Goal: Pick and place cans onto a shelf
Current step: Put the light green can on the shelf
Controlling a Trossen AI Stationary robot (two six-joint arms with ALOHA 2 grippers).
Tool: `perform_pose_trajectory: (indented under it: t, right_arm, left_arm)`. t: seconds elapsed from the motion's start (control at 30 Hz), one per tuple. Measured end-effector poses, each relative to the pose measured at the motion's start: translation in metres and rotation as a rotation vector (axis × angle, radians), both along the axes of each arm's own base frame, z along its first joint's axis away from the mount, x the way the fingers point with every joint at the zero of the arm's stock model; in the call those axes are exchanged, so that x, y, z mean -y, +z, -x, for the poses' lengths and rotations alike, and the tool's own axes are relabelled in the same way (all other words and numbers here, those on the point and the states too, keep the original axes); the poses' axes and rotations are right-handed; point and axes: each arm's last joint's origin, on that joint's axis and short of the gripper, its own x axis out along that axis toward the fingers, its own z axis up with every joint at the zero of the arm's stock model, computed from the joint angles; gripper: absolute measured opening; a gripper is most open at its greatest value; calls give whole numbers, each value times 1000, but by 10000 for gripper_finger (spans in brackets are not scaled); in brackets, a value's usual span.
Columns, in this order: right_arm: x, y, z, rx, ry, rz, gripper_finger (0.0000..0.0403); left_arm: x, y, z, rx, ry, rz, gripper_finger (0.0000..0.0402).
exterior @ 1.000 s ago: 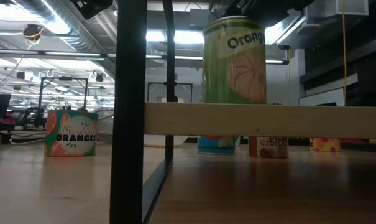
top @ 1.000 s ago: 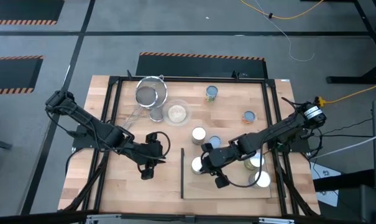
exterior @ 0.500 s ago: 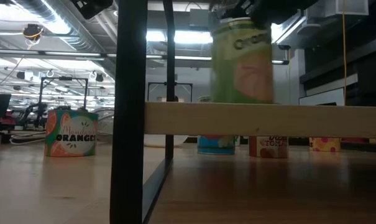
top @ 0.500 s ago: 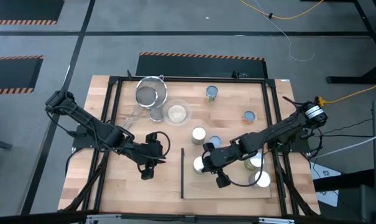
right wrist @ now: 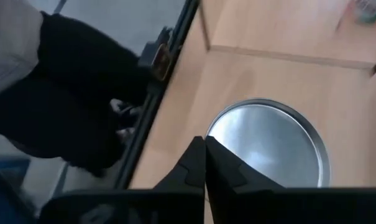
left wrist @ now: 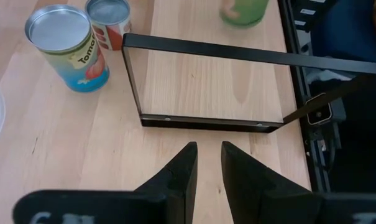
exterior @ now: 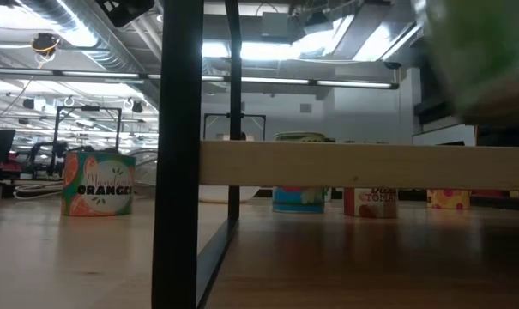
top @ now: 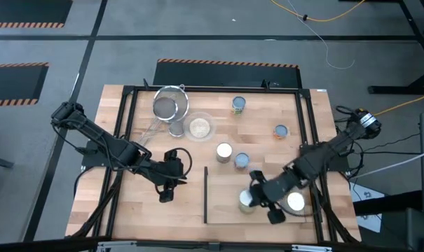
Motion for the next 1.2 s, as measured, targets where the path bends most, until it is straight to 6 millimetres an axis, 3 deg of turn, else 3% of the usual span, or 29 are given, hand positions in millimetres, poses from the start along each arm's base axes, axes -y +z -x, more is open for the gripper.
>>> perform_pose_trajectory:
  t: [0.27, 0.6, 1.2]
  right_arm:
    - [-34, -5, 40, -54, -87, 63, 0]
    - [-49, -10, 70, -73, -155, 132, 0]
    - [-50, -13, 77, -102, -146, 169, 14]
  left_arm:
    - [0, 0, 0, 5, 1, 3, 66]
    - [1, 2, -2, 29, 9, 8, 66]
    - [1, 3, -3, 41, 9, 14, 66]
